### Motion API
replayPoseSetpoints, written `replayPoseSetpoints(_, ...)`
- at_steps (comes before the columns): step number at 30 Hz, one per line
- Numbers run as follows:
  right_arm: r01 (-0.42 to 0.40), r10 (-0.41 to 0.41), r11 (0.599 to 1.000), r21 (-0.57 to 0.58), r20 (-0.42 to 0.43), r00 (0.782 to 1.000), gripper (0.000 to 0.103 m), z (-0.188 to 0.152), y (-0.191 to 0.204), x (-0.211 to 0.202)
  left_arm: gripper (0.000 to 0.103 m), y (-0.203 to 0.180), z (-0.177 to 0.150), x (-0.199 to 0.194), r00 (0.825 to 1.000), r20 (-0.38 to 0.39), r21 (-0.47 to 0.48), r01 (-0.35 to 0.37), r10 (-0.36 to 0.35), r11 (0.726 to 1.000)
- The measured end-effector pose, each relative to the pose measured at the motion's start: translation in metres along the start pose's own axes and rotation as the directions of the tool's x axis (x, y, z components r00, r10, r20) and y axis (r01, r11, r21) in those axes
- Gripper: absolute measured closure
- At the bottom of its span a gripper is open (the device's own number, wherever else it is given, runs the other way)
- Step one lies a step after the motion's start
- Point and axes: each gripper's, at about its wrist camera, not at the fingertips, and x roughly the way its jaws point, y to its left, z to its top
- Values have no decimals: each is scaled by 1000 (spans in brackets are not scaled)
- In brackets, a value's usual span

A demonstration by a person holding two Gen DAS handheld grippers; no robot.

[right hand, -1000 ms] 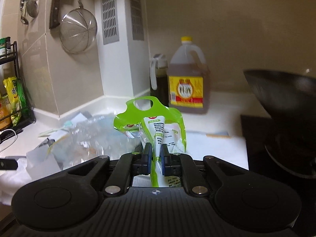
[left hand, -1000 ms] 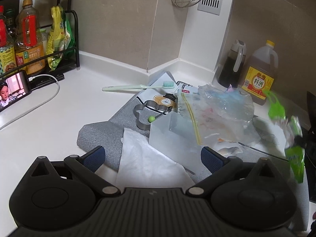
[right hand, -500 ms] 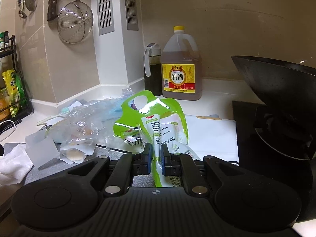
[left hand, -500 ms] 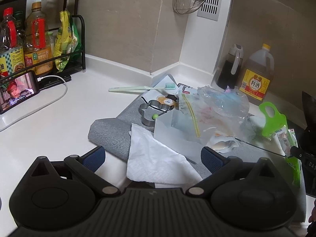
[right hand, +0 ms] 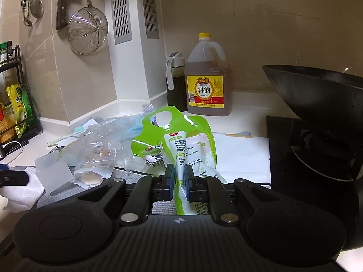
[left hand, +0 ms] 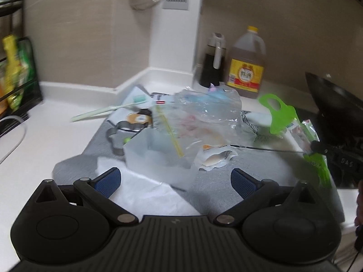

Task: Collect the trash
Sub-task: 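Lift the snack bag with the right tool while the left tool approaches the translucent box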

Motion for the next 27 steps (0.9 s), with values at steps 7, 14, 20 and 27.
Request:
replayPoseSetpoints(7,-10,11,1000,5,-19,1000,92,-1,-1,4,0,11,6,45,998,-50,71,29,-26,997)
replayPoseSetpoints(14,-9,9,1000,2,-45,999,92,-4,-1,13,0,11,15,75,996,-81,134,53,-42,990)
replayPoseSetpoints(20,3,-2,1000,7,-61,998,92,-6,-3,19,0,10,16,86,995,-102,119,33,-21,992)
replayPoseSetpoints(27,2,-1,1000,9,-56,998,92,-6,-1,18,22,12,18,70,999,-34,87,40,-37,995)
